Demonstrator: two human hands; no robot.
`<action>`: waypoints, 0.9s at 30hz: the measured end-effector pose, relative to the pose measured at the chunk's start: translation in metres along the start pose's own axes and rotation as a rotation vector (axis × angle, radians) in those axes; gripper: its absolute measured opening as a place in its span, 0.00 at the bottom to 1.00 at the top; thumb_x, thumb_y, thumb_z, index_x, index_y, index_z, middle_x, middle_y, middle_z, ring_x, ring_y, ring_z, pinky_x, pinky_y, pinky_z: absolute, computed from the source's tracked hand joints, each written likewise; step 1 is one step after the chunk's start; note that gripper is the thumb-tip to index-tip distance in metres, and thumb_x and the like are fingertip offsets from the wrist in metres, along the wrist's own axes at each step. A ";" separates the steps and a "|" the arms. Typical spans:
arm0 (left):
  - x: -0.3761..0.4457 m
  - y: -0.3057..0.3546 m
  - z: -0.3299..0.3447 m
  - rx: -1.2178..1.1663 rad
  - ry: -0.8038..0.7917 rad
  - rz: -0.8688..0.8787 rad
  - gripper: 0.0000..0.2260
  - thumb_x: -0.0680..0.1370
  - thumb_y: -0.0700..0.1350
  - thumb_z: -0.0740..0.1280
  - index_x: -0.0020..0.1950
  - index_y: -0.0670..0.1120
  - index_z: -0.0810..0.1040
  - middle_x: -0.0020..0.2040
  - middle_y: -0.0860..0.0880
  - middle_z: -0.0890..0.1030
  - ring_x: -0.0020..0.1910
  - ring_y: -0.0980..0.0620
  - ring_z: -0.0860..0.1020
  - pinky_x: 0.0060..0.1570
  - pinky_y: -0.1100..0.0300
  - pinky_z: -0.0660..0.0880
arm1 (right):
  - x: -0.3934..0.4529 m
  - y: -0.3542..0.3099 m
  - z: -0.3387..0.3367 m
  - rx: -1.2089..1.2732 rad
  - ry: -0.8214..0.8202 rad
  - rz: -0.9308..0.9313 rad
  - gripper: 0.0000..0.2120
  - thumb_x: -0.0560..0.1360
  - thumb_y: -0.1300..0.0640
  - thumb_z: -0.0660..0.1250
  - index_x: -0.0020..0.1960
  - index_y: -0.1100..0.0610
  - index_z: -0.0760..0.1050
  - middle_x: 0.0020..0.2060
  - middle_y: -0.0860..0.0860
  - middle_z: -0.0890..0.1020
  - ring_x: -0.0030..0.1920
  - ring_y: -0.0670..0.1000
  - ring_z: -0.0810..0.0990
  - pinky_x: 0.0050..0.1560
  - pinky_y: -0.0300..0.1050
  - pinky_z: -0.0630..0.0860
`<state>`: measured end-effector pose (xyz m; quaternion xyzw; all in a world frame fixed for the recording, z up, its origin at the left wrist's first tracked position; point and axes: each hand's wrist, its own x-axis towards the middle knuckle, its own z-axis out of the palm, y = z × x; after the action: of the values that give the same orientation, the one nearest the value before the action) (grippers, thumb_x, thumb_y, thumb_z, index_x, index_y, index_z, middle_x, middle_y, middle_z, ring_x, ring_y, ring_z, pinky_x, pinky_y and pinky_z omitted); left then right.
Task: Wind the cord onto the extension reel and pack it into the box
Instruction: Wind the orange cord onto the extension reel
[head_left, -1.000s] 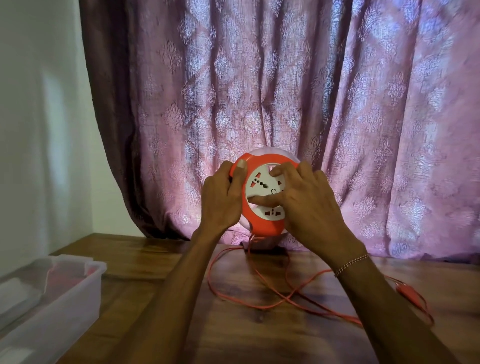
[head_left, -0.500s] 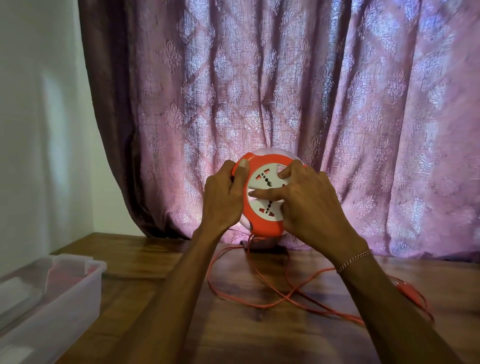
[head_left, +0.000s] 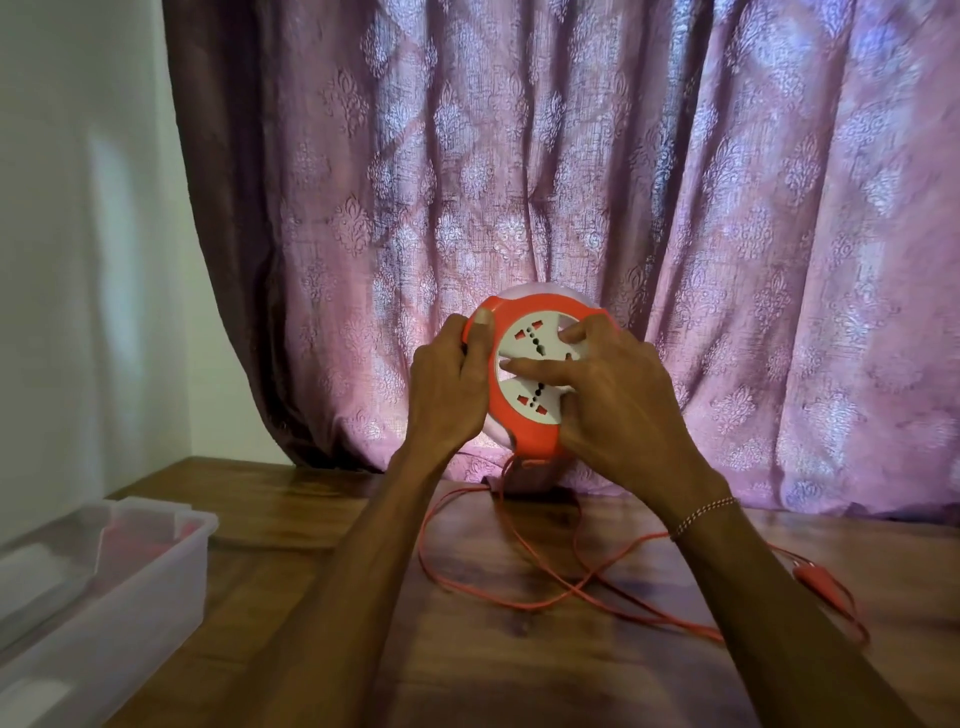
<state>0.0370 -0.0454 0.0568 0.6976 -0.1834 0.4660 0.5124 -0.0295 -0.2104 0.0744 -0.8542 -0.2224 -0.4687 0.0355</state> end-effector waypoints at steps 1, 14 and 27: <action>0.001 0.000 0.000 0.002 0.015 -0.005 0.25 0.83 0.63 0.54 0.42 0.43 0.73 0.34 0.46 0.80 0.36 0.47 0.80 0.39 0.45 0.78 | 0.001 0.003 0.000 0.044 0.022 -0.011 0.25 0.69 0.60 0.63 0.61 0.38 0.78 0.62 0.56 0.75 0.59 0.60 0.75 0.55 0.57 0.74; 0.017 -0.012 -0.016 -0.051 0.203 -0.090 0.20 0.83 0.62 0.54 0.37 0.52 0.71 0.34 0.53 0.78 0.32 0.65 0.75 0.34 0.59 0.68 | -0.001 0.037 -0.002 0.773 -0.346 0.280 0.04 0.68 0.54 0.78 0.42 0.50 0.86 0.35 0.48 0.86 0.39 0.46 0.84 0.43 0.43 0.78; 0.019 -0.010 -0.019 -0.093 0.247 -0.123 0.21 0.82 0.64 0.54 0.39 0.53 0.75 0.35 0.54 0.81 0.34 0.65 0.79 0.33 0.68 0.72 | -0.002 0.028 0.018 0.718 -0.407 0.130 0.07 0.75 0.55 0.71 0.50 0.45 0.85 0.42 0.38 0.86 0.44 0.38 0.82 0.48 0.38 0.76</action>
<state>0.0450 -0.0202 0.0677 0.6204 -0.0974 0.5069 0.5905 -0.0052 -0.2312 0.0671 -0.8750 -0.3198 -0.1796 0.3160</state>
